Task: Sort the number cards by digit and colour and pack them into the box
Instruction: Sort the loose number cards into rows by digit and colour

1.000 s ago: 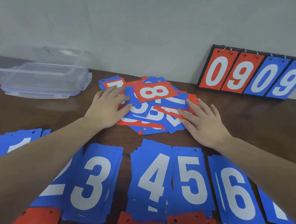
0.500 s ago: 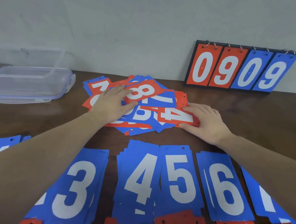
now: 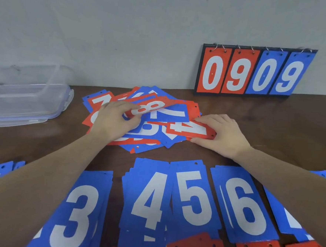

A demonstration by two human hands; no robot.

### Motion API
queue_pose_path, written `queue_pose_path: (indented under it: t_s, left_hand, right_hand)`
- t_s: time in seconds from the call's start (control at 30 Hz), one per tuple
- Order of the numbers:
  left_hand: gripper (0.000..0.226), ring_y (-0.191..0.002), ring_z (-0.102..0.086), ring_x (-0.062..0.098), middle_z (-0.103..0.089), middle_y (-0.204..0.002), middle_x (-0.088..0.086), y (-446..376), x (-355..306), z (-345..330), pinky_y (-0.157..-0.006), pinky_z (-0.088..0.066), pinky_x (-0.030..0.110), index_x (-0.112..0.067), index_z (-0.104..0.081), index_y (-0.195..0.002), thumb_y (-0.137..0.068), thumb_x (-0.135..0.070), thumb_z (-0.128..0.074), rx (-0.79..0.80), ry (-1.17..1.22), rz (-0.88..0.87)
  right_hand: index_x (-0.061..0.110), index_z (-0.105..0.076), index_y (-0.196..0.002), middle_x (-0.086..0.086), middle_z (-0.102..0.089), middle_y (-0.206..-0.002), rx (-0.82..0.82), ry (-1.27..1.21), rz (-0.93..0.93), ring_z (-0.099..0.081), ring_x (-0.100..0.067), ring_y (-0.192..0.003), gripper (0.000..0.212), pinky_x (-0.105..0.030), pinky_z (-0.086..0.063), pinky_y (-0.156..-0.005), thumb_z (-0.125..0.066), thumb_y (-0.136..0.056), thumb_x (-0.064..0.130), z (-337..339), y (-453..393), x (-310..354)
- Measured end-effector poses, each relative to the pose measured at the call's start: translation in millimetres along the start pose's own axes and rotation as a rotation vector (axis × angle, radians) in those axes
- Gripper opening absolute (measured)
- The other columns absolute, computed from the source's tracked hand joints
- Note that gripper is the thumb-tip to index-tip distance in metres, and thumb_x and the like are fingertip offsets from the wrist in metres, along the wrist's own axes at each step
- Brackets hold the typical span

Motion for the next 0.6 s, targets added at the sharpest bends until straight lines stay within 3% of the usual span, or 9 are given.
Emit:
queue_pose_path:
  t_s: [0.1,0.23,0.3,0.43,0.53,0.6]
  left_hand:
    - [0.028,-0.103,-0.056,0.009,-0.071,-0.115,-0.004,5,-3,5,-0.089,-0.047,0.031,-0.018,-0.073,-0.116,-0.101,-0.032,-0.053,-0.046,0.138,0.032]
    - [0.029,-0.099,-0.062,0.016,-0.072,-0.11,0.0,13,-11,7,-0.086,-0.054,0.035,-0.015,-0.071,-0.118,-0.104,-0.028,-0.05,-0.046,0.076,-0.003]
    - [0.028,-0.101,-0.064,0.017,-0.073,-0.112,0.0,17,-19,7,-0.085,-0.053,0.032,-0.014,-0.072,-0.119,-0.103,-0.028,-0.052,-0.04,0.021,-0.08]
    - [0.019,-0.103,-0.064,0.022,-0.07,-0.111,0.006,25,-35,12,-0.085,-0.049,0.029,-0.01,-0.076,-0.11,-0.096,-0.017,-0.066,-0.091,-0.093,-0.235]
    - [0.014,-0.094,-0.061,0.026,-0.064,-0.101,0.007,33,-37,24,-0.075,-0.051,0.036,-0.01,-0.078,-0.103,-0.091,-0.014,-0.072,-0.182,-0.176,-0.212]
    - [0.012,-0.094,-0.06,0.027,-0.062,-0.101,0.008,41,-38,29,-0.078,-0.051,0.039,-0.011,-0.078,-0.099,-0.087,-0.011,-0.075,-0.194,-0.208,-0.188]
  right_hand:
    - [0.042,-0.055,-0.139,0.017,-0.057,-0.141,-0.043,0.008,0.026,-0.046,-0.01,-0.128,0.07,-0.034,-0.036,-0.11,-0.056,-0.079,0.078,3,3,3]
    - [0.033,-0.07,-0.125,0.012,-0.071,-0.122,-0.16,-0.032,0.118,-0.059,-0.01,-0.113,0.044,-0.04,-0.053,-0.097,-0.057,-0.088,0.054,9,11,10]
    - [0.029,-0.074,-0.117,0.009,-0.073,-0.118,-0.203,-0.059,0.192,-0.061,-0.013,-0.111,0.031,-0.044,-0.055,-0.095,-0.058,-0.091,0.037,10,13,10]
    - [0.024,-0.078,-0.103,-0.002,-0.064,-0.133,-0.298,0.012,0.307,-0.051,-0.03,-0.126,0.024,-0.052,-0.044,-0.101,-0.073,-0.086,0.008,13,14,8]
    - [0.027,-0.079,-0.104,-0.005,-0.055,-0.145,-0.281,-0.04,0.276,-0.043,-0.034,-0.136,0.029,-0.055,-0.037,-0.108,-0.072,-0.088,0.005,16,14,7]
    - [0.029,-0.078,-0.108,-0.005,-0.05,-0.15,-0.251,-0.089,0.261,-0.039,-0.034,-0.14,0.033,-0.055,-0.035,-0.113,-0.067,-0.091,0.004,16,14,7]
Point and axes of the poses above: each hand's wrist, its own y-axis away from the middle knuckle, its own z-axis out of the back of the hand, x = y × z, the point moved 8 cm from there along -y, towards the middle knuckle
